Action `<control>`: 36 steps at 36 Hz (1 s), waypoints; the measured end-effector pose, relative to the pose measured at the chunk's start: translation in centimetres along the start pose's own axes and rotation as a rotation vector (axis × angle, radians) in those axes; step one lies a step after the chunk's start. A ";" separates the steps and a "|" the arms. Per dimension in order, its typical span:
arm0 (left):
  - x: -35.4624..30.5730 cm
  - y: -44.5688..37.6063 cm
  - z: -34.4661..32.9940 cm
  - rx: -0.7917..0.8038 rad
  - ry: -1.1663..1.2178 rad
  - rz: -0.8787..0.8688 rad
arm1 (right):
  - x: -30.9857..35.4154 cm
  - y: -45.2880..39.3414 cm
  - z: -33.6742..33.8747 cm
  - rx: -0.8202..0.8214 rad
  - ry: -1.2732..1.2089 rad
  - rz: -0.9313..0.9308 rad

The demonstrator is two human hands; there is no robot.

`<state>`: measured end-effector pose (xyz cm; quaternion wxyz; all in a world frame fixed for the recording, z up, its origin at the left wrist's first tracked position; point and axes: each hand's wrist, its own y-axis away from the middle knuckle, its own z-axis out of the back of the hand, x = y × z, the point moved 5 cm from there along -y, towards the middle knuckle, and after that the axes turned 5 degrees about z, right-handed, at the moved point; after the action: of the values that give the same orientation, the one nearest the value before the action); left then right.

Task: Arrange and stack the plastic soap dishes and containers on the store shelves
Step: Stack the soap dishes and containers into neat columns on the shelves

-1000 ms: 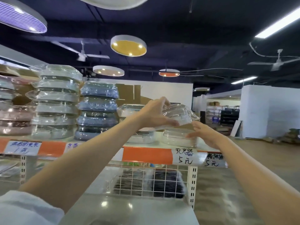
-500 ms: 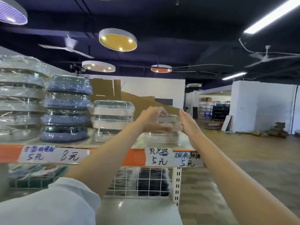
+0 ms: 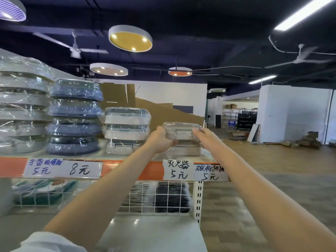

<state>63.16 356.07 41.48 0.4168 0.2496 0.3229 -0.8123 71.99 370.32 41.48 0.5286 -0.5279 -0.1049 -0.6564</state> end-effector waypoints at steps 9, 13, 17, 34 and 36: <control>-0.5 0.8 0.6 -0.108 -0.063 -0.051 | 0.1 0.7 0.5 -0.023 -0.003 -0.011; -0.6 1.2 1.0 -0.085 -0.109 -0.050 | 0.1 0.7 0.6 -0.023 0.026 0.008; -0.5 1.8 1.7 -0.066 -0.170 -0.062 | 0.3 0.7 0.5 -0.010 0.066 0.053; 0.3 2.8 2.2 -0.061 -0.143 -0.128 | 0.2 0.5 0.4 -0.018 0.094 0.085; 0.3 2.7 2.2 -0.086 -0.146 -0.134 | 0.2 0.5 0.4 -0.008 0.093 0.082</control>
<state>64.99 353.08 41.93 0.3945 0.1495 0.3422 -0.8396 72.66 370.33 41.58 0.5572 -0.5027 -0.0561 -0.6586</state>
